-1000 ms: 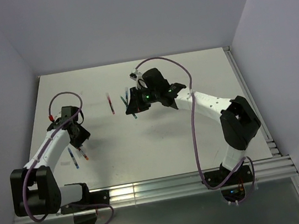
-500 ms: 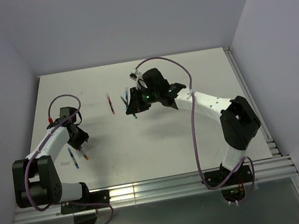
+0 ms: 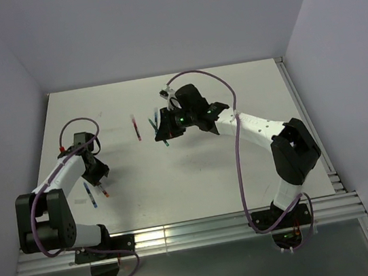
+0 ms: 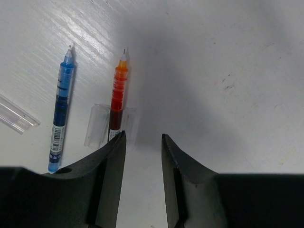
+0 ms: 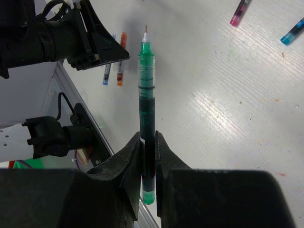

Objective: Insert the pens into the pen caps
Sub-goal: Insert the pen cap onto the pen.

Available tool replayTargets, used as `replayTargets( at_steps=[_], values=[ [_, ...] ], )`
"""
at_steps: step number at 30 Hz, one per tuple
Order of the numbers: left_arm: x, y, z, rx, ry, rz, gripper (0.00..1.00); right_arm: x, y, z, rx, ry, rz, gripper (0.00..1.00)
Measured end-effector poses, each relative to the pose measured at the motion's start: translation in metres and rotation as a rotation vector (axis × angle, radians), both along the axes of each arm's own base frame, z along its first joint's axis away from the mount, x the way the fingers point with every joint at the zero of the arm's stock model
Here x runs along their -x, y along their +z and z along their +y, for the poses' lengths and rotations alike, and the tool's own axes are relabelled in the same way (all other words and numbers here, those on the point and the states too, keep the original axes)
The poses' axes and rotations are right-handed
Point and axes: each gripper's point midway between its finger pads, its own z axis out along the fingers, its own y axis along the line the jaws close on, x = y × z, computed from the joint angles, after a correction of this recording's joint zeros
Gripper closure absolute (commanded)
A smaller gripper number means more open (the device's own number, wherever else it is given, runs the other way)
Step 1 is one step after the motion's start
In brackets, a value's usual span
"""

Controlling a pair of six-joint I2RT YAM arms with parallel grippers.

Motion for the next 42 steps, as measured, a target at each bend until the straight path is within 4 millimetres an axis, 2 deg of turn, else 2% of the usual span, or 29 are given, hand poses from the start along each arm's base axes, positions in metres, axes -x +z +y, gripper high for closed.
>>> replayTargets(
  at_steps=[26, 40, 41, 42],
  values=[
    [0.004, -0.013, -0.003, 0.022, -0.009, 0.05, 0.63, 0.0, 0.0, 0.0, 0.003, 0.003, -0.005, 1.0],
    [0.001, -0.018, -0.005, 0.031, -0.036, 0.078, 0.81, 0.0, -0.001, 0.0, 0.004, 0.002, -0.005, 1.0],
    [0.0, -0.018, -0.005, 0.032, -0.037, 0.078, 0.82, 0.0, -0.001, 0.0, 0.004, 0.001, -0.005, 1.0],
    [0.0, -0.018, -0.005, 0.034, -0.037, 0.078, 0.89, -0.001, -0.001, 0.0, 0.005, 0.001, -0.004, 1.0]
  ],
)
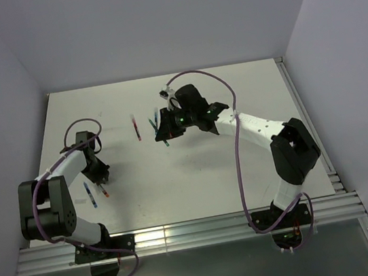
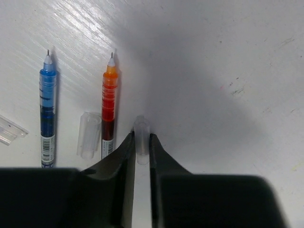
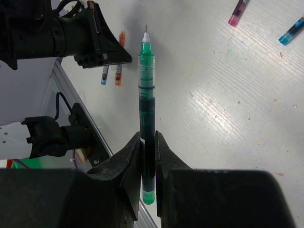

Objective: Insert the pens into the pen caps
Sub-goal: Insert the pen cap onto the pen.

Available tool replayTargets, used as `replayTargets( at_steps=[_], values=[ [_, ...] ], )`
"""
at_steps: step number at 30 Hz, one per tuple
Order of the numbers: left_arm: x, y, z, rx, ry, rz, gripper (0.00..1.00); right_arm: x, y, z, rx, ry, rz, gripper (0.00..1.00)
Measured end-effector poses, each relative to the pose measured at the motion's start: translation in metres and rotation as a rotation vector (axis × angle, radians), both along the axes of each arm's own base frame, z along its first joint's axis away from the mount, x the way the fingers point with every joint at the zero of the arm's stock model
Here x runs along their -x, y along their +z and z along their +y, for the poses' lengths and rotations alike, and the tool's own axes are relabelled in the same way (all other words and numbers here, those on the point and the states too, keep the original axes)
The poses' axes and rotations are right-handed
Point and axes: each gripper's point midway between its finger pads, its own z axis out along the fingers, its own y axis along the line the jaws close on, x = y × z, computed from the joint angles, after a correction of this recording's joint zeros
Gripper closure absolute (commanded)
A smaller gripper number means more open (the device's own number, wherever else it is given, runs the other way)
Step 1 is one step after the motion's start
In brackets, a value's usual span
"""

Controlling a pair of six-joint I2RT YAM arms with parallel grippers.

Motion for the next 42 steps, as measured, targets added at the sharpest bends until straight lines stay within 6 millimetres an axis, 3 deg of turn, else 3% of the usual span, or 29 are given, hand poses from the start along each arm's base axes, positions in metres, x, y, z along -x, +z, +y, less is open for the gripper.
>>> replayTargets(
  at_steps=[2, 7, 11, 18, 25, 32, 37, 42],
  values=[
    [-0.001, 0.0, -0.001, 0.008, -0.002, -0.002, 1.0, 0.0, -0.001, 0.0, 0.002, 0.0, 0.001, 1.0],
    [-0.005, 0.002, -0.006, 0.037, -0.017, -0.013, 1.0, -0.002, -0.007, -0.001, 0.019, -0.002, 0.004, 1.0],
    [-0.029, 0.016, -0.026, 0.141, -0.061, -0.097, 1.0, -0.005, -0.009, -0.005, 0.035, -0.013, 0.002, 1.0],
    [-0.121, 0.104, -0.071, 0.37, -0.181, -0.474, 1.0, -0.015, -0.004, -0.01, 0.016, -0.027, -0.004, 1.0],
    [-0.164, 0.18, -0.118, 0.628, -0.266, -0.787, 1.0, -0.01, 0.012, 0.002, -0.081, 0.027, -0.005, 1.0],
    [-0.176, 0.26, -0.167, 0.884, -0.386, -1.069, 1.0, 0.006, 0.036, 0.012, -0.191, 0.099, -0.02, 1.0],
    [-0.171, 0.291, -0.195, 1.018, -0.467, -1.172, 1.0, 0.017, 0.054, 0.018, -0.24, 0.126, -0.053, 1.0],
    [-0.155, 0.308, -0.218, 1.112, -0.559, -1.218, 1.0, 0.018, 0.061, 0.013, -0.242, 0.102, -0.082, 1.0]
  ],
)
